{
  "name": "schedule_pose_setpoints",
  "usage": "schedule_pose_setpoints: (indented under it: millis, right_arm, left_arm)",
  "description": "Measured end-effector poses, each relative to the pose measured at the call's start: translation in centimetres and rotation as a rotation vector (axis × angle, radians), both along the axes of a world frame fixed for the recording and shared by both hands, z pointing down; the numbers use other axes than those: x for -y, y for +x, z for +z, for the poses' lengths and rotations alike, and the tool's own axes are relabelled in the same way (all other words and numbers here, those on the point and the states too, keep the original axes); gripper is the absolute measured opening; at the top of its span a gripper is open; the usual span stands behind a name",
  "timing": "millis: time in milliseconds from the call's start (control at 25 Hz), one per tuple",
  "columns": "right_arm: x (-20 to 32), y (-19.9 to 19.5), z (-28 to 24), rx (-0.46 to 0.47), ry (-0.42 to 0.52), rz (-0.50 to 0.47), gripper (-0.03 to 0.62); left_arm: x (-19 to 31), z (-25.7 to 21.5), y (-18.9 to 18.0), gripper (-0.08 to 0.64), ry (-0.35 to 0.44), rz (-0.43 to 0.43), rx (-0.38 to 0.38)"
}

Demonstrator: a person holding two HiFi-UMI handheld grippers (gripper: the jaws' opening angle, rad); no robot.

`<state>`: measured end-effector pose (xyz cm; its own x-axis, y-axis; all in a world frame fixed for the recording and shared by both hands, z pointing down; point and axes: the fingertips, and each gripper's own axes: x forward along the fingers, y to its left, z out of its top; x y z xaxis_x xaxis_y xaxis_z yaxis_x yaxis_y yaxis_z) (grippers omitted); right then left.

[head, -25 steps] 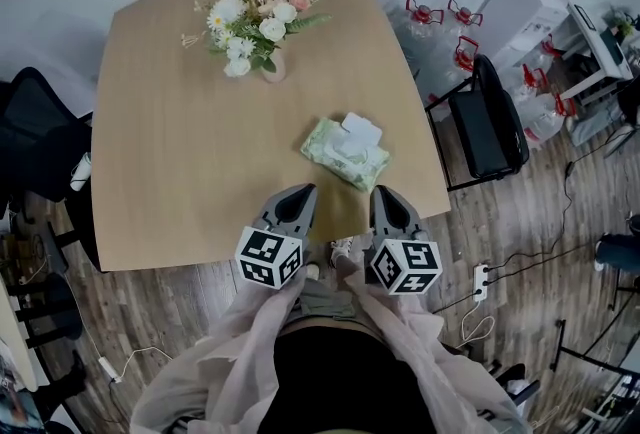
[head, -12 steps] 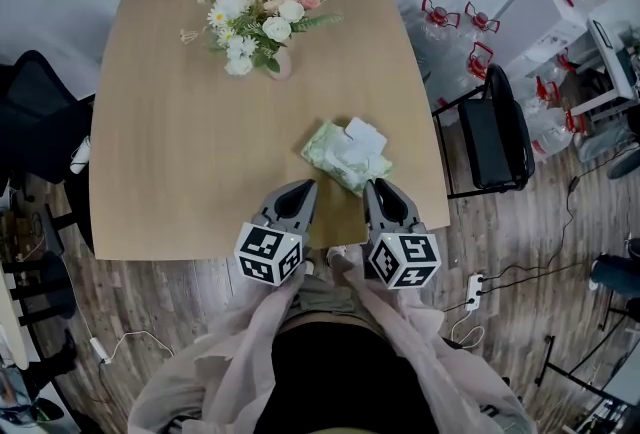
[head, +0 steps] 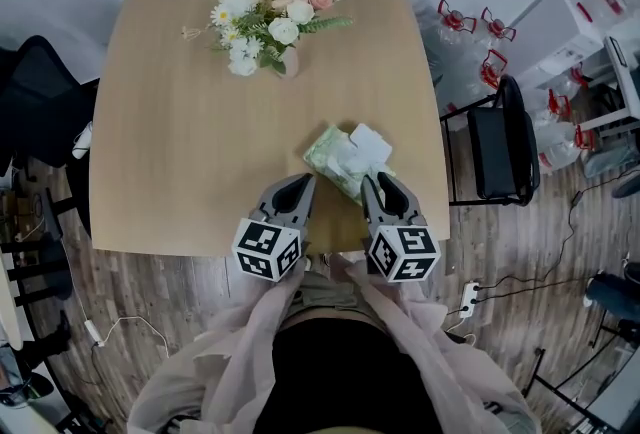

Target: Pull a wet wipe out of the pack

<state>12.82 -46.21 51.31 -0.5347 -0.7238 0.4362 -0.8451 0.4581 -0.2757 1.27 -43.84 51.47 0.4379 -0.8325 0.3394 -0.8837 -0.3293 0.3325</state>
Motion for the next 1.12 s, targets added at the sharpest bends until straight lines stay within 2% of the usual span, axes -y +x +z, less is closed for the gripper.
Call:
schedule_pose_setpoints:
  millis: [200,480,720,1120]
  right_arm:
    - [0.9,-0.6,0.8,-0.025,-0.035,-0.061,0.120]
    - [1.8,-1.5,2.1,-0.110,-0.066,-0.118,0.112]
    - [2.4,-2.3,2.2,-0.117,-0.061,-0.155,0.097]
    - [2.5,-2.6,2.3,-0.120,-0.051,-0.160,0.018]
  left_arm:
    - [0.7,0.1,0.0,0.011,-0.002,-0.028,-0.001]
    - [1.0,0.3,-1.1,0.011,-0.019,-0.077,0.001]
    - [1.2,0.5,-1.7,0.011,-0.026,-0.105,-0.002]
    - [1.4,0.8,-2.0,0.011,-0.035,-0.110,-0.004]
